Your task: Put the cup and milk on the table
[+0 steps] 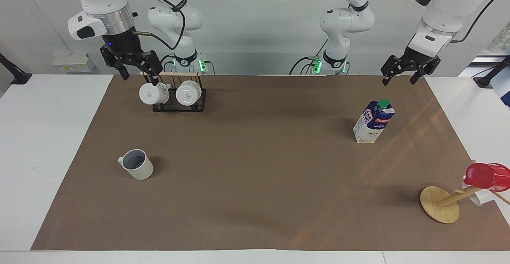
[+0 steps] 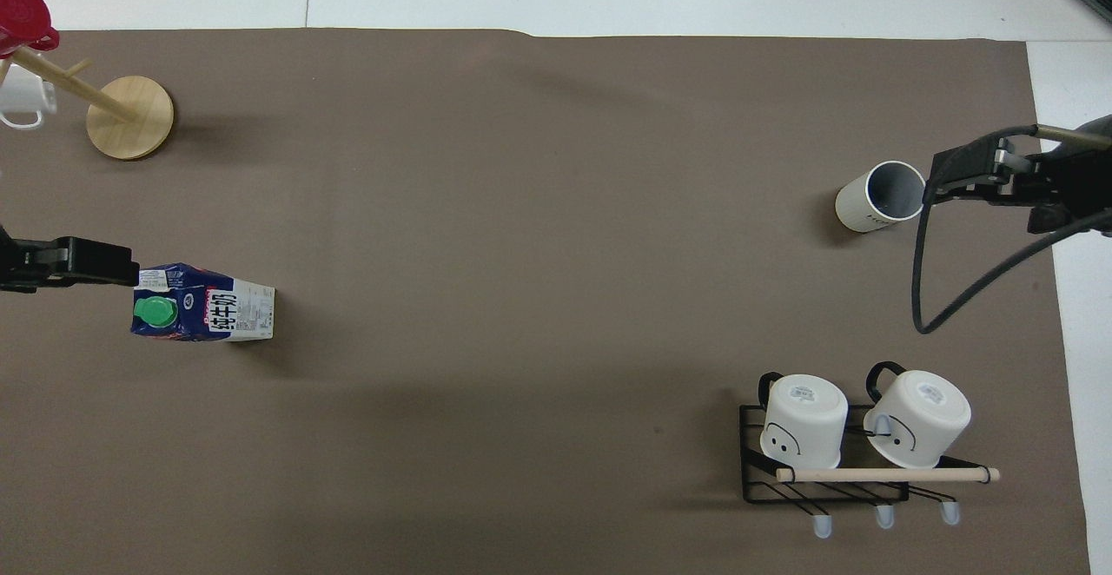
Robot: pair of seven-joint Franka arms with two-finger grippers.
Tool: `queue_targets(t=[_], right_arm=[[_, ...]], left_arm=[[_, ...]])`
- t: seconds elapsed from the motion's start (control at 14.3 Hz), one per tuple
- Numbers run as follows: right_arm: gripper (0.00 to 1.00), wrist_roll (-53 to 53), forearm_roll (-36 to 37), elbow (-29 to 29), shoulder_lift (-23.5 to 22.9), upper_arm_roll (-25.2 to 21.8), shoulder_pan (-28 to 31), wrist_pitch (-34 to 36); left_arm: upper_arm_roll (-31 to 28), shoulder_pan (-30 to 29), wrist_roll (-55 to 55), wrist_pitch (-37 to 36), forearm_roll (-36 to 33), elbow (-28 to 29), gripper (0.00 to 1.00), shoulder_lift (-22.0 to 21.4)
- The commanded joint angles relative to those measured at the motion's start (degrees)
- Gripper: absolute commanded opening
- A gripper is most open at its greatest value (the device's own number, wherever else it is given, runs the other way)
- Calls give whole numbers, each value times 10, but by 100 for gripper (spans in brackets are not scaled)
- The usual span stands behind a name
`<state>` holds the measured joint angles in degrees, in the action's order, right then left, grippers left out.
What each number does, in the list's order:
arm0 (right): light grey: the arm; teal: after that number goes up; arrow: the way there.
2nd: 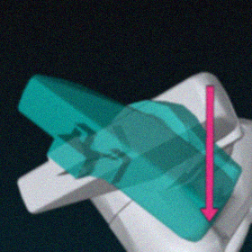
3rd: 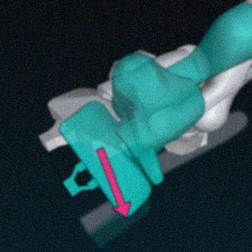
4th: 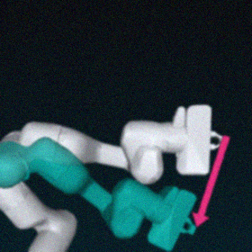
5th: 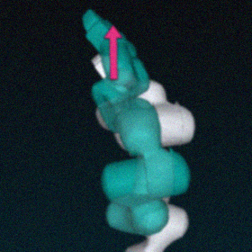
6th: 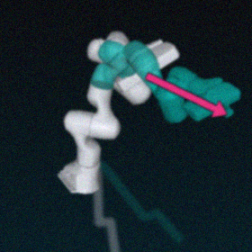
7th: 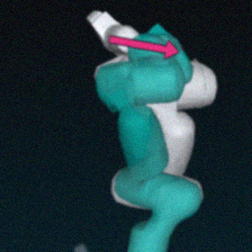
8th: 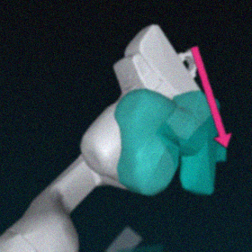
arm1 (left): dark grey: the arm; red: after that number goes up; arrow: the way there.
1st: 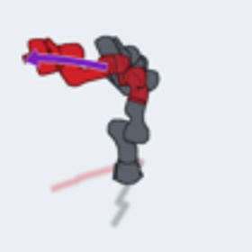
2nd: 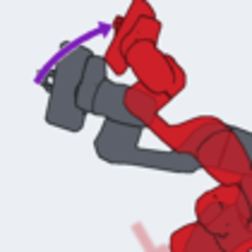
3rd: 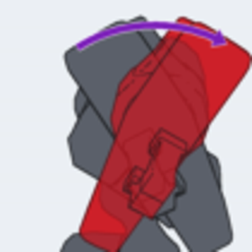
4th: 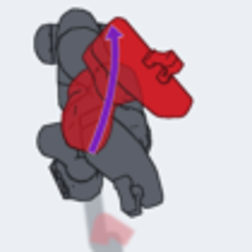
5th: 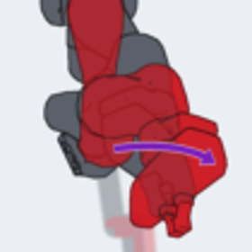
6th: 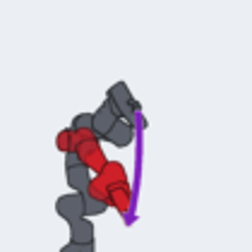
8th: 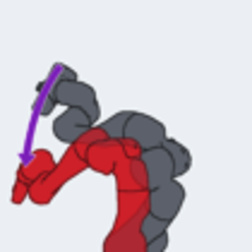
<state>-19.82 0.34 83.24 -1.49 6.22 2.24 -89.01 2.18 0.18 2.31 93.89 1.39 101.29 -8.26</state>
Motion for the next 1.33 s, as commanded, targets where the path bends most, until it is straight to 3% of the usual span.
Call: queue_targets(t=[0.0, 0.7, 1.05, 1.26], right_arm=[[100, 35, -4, 5, 3, 3, 11, -10], [100, 60, -2, 1, -9, -4, 28, -27], [100, 102, -4, 10, -42, -5, 45, -94], [100, 154, -4, 72, -48, -5, 57, -156]], left_arm=[[6, -11, 0, -12, 2, -11, 100, 3], [6, -11, 0, -12, 2, -11, 100, 3], [6, -11, 0, -12, 2, -11, 100, 4], [6, -11, 0, -12, 2, -11, 100, 3]])
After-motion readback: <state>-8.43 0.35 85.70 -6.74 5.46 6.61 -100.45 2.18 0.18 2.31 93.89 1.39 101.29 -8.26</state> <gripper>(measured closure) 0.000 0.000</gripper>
